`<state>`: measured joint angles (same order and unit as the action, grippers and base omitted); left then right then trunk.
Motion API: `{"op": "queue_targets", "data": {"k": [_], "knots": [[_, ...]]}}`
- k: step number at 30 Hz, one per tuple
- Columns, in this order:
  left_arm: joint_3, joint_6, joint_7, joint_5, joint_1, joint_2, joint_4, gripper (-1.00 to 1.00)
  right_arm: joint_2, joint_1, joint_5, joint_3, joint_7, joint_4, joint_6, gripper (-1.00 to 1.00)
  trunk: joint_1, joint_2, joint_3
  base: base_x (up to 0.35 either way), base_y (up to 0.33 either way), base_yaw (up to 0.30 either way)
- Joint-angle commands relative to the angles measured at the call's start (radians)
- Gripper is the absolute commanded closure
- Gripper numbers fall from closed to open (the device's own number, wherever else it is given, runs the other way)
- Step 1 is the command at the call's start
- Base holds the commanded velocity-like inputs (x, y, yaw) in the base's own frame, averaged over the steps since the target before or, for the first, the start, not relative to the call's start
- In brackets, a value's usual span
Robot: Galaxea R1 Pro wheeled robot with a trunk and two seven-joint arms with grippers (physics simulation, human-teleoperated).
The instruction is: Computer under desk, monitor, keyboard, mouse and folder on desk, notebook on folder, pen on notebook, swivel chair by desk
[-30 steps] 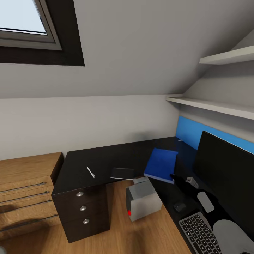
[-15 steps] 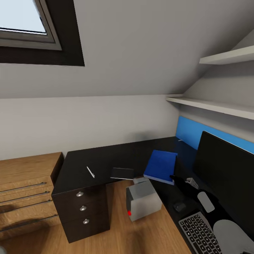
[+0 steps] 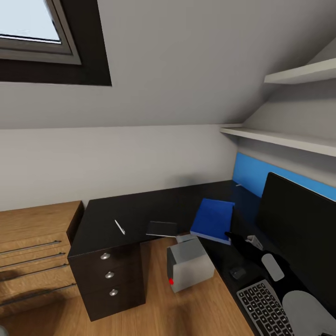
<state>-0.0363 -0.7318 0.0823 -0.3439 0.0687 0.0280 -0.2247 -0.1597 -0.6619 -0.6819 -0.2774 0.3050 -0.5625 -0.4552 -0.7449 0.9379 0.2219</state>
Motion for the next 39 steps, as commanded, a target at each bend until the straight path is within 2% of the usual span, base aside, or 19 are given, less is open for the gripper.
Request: {"op": "queue_targets", "data": {"k": [1,11,39], "knots": [[-0.004,0.000,0.008,-0.006,0.000,0.000,-0.002,-1.00,0.000,-0.001,-0.005,-0.006,0.002,0.000,-0.008,1.00,-0.004,0.008,0.004,0.000,0.000,0.000],[-0.004,0.001,0.005,-0.006,0.000,0.000,-0.002,-1.00,0.001,-0.001,-0.004,-0.036,0.002,0.000,-0.008,1.00,-0.042,0.078,0.036,0.000,0.000,0.000],[-0.004,0.001,0.005,-0.006,0.000,-0.001,-0.001,-1.00,0.000,-0.001,-0.004,-0.039,0.001,0.000,-0.008,1.00,-0.150,0.274,0.123,0.000,0.000,0.000]]}}
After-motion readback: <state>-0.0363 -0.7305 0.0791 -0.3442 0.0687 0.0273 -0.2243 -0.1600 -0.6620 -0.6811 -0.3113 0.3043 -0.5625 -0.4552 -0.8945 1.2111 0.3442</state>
